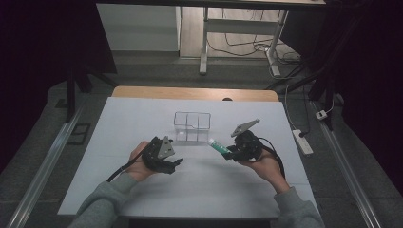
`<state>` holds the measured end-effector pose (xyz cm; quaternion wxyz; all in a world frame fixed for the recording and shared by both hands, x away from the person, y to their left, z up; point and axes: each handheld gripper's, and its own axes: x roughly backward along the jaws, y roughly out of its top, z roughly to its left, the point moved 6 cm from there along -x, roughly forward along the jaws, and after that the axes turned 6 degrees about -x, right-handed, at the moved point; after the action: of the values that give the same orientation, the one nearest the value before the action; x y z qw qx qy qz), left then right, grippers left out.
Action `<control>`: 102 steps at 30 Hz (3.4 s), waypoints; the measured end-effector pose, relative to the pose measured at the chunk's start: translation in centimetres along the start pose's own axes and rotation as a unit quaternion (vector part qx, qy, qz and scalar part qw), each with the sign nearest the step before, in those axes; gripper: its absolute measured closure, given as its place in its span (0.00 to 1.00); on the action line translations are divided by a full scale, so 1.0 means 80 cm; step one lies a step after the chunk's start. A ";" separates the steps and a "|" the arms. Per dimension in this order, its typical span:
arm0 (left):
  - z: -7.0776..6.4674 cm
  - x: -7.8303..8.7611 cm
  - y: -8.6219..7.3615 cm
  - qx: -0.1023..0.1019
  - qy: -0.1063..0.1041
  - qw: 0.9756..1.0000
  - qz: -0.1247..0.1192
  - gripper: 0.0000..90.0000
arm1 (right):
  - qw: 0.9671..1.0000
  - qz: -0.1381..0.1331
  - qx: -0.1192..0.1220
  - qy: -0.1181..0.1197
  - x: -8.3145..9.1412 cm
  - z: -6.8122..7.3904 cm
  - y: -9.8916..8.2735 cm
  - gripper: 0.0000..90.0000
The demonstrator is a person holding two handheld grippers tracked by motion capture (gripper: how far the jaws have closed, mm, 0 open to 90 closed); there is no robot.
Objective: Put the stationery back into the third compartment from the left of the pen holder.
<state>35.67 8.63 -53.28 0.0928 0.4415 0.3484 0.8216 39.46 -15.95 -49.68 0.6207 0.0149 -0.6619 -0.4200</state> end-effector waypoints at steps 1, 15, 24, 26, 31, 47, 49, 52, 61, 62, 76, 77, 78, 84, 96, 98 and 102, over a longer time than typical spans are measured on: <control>-0.001 -0.001 0.002 -0.003 0.000 1.000 0.002 0.25 | 1.000 0.002 0.000 0.002 -0.001 0.001 0.001 0.72; -0.015 -0.021 0.027 -0.030 -0.015 0.999 0.000 0.24 | 0.999 0.032 0.014 0.021 -0.029 0.011 0.015 0.72; -0.018 -0.022 0.025 -0.036 -0.020 0.999 -0.001 0.24 | 0.999 0.040 0.014 0.028 -0.040 0.022 0.020 0.72; -0.019 -0.022 0.026 -0.042 -0.020 0.999 -0.003 0.25 | 0.998 0.042 0.014 0.032 -0.044 0.025 0.023 0.72; -0.024 -0.021 0.029 -0.063 -0.016 0.998 -0.010 0.28 | 0.997 0.054 0.019 0.046 -0.053 0.033 0.030 0.72; -0.041 -0.028 0.030 -0.120 -0.023 0.992 -0.010 0.36 | 0.993 0.084 0.037 0.077 -0.072 0.054 0.032 0.72; -0.041 -0.029 0.029 -0.129 -0.020 0.991 -0.005 0.38 | 0.992 0.088 0.036 0.078 -0.072 0.056 0.032 0.72; -0.041 -0.031 0.028 -0.134 -0.017 0.991 -0.002 0.43 | 0.992 0.088 0.035 0.084 -0.072 0.057 0.033 0.72; -0.048 -0.033 0.023 -0.168 -0.036 0.985 0.012 0.61 | 0.990 0.085 0.041 0.101 -0.071 0.065 0.036 0.72; -0.047 -0.032 0.022 -0.178 -0.038 0.983 0.020 0.63 | 0.990 0.083 0.042 0.101 -0.070 0.065 0.036 0.72; -0.025 -0.026 0.016 -0.097 -0.045 0.994 -0.004 0.73 | 0.997 -0.054 0.004 0.050 -0.036 0.043 0.048 0.47; -0.023 -0.025 0.016 -0.091 -0.044 0.995 -0.006 0.73 | 0.997 -0.062 0.004 0.044 -0.033 0.041 0.048 0.46; -0.021 -0.025 0.015 -0.086 -0.042 0.995 -0.007 0.73 | 0.997 -0.070 0.005 0.039 -0.032 0.039 0.048 0.45; -0.013 -0.023 0.013 -0.067 -0.034 0.997 -0.011 0.73 | 0.995 -0.100 -0.008 0.021 -0.023 0.029 0.045 0.43; 0.000 -0.016 0.013 -0.026 -0.020 0.999 -0.031 0.73 | 0.991 -0.131 -0.037 0.017 -0.016 0.020 0.040 0.42; 0.000 -0.015 0.014 -0.025 -0.019 0.999 -0.033 0.73 | 0.990 -0.135 -0.039 0.020 -0.016 0.021 0.040 0.42; 0.000 -0.015 0.015 -0.024 -0.016 0.999 -0.037 0.73 | 0.989 -0.141 -0.042 0.023 -0.018 0.023 0.040 0.41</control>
<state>36.58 7.18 -53.28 0.1394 0.4388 0.3434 0.8186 39.87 -12.10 -48.79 0.5699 0.0914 -0.6206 -0.5308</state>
